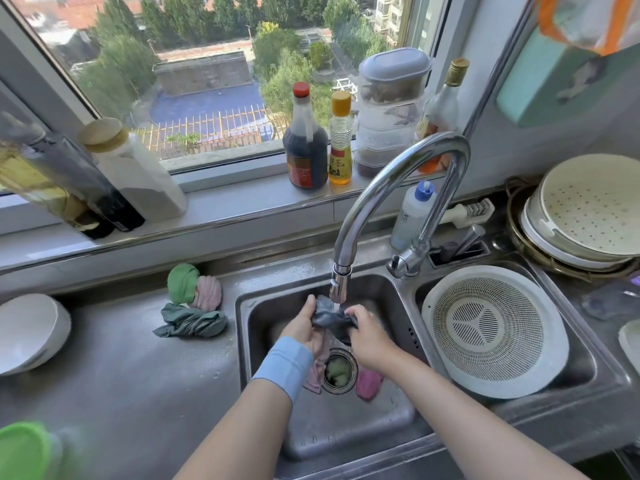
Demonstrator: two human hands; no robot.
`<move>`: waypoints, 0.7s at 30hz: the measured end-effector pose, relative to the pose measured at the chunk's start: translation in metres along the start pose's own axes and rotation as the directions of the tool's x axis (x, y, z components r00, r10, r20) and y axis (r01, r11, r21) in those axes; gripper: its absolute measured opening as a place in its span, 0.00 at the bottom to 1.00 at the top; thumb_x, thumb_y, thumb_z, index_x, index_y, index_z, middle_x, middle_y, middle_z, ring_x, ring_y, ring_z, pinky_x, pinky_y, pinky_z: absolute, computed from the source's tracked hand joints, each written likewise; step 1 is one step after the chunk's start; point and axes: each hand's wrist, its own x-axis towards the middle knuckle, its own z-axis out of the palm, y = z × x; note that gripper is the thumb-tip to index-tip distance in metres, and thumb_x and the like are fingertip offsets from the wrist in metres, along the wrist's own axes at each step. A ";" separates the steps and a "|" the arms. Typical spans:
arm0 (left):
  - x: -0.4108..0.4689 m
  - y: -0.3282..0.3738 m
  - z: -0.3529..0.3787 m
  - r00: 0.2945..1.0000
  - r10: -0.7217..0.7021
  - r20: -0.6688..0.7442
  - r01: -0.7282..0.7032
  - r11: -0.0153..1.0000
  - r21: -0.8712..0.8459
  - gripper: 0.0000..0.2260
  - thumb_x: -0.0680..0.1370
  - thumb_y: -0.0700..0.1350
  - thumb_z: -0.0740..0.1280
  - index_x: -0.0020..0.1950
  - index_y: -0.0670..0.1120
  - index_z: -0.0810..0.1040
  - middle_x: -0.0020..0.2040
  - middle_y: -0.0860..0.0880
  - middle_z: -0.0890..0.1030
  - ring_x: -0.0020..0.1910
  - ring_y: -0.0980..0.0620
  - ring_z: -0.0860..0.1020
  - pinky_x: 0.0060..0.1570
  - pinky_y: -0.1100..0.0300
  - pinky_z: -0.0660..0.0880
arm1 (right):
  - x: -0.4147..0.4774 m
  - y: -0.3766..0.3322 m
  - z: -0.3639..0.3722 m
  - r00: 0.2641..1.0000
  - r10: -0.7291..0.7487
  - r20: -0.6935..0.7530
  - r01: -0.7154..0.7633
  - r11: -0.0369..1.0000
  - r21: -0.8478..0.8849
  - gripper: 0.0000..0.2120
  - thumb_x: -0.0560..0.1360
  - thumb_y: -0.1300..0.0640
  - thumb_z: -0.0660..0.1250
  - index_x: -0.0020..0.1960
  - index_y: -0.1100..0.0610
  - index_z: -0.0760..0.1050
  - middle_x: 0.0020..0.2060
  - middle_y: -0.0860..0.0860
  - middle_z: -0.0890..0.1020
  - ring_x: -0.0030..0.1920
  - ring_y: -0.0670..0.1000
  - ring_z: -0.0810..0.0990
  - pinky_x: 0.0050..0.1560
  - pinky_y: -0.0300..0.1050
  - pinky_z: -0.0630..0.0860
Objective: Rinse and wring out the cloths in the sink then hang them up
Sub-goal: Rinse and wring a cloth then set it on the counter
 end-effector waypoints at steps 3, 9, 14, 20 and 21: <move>0.001 -0.002 0.003 0.998 0.042 -0.047 -0.038 0.996 0.079 0.05 0.82 0.33 0.60 0.52 0.39 0.75 0.48 0.39 0.77 0.41 0.47 0.77 0.41 0.59 0.78 | 0.006 -0.006 0.005 0.993 0.122 0.006 -0.120 0.964 0.237 0.14 0.79 0.65 0.54 0.60 0.53 0.70 0.46 0.54 0.79 0.36 0.46 0.76 0.32 0.32 0.72; -0.005 -0.018 0.000 0.996 0.060 -0.059 -0.045 0.973 0.225 0.15 0.78 0.26 0.55 0.52 0.39 0.79 0.30 0.45 0.78 0.25 0.52 0.74 0.27 0.63 0.74 | 0.025 -0.043 0.015 0.968 0.227 -0.103 -0.166 0.896 0.412 0.03 0.75 0.57 0.60 0.47 0.53 0.71 0.36 0.51 0.79 0.35 0.52 0.76 0.39 0.45 0.70; -0.010 -0.022 -0.002 0.999 0.036 -0.031 -0.035 0.999 0.023 0.14 0.79 0.30 0.54 0.58 0.34 0.76 0.56 0.34 0.77 0.57 0.39 0.77 0.69 0.45 0.68 | 0.011 -0.050 0.017 0.994 0.111 -0.004 -0.111 0.993 -0.042 0.20 0.75 0.42 0.54 0.52 0.52 0.80 0.52 0.55 0.83 0.56 0.59 0.79 0.54 0.49 0.72; -0.004 -0.017 -0.012 0.999 0.028 -0.041 -0.025 0.998 0.053 0.16 0.83 0.40 0.58 0.68 0.35 0.72 0.55 0.37 0.78 0.54 0.42 0.76 0.62 0.47 0.71 | -0.004 -0.047 0.017 0.995 0.079 0.064 -0.067 0.983 -0.171 0.27 0.74 0.31 0.52 0.38 0.51 0.76 0.44 0.52 0.84 0.48 0.57 0.81 0.47 0.48 0.74; -0.006 -0.020 -0.008 0.999 0.045 -0.028 -0.043 0.995 0.086 0.16 0.83 0.40 0.60 0.68 0.34 0.73 0.53 0.37 0.79 0.53 0.41 0.76 0.62 0.46 0.71 | -0.001 -0.047 0.016 0.995 0.093 0.022 -0.088 0.983 -0.163 0.25 0.77 0.33 0.52 0.40 0.51 0.77 0.47 0.53 0.84 0.51 0.57 0.81 0.49 0.48 0.74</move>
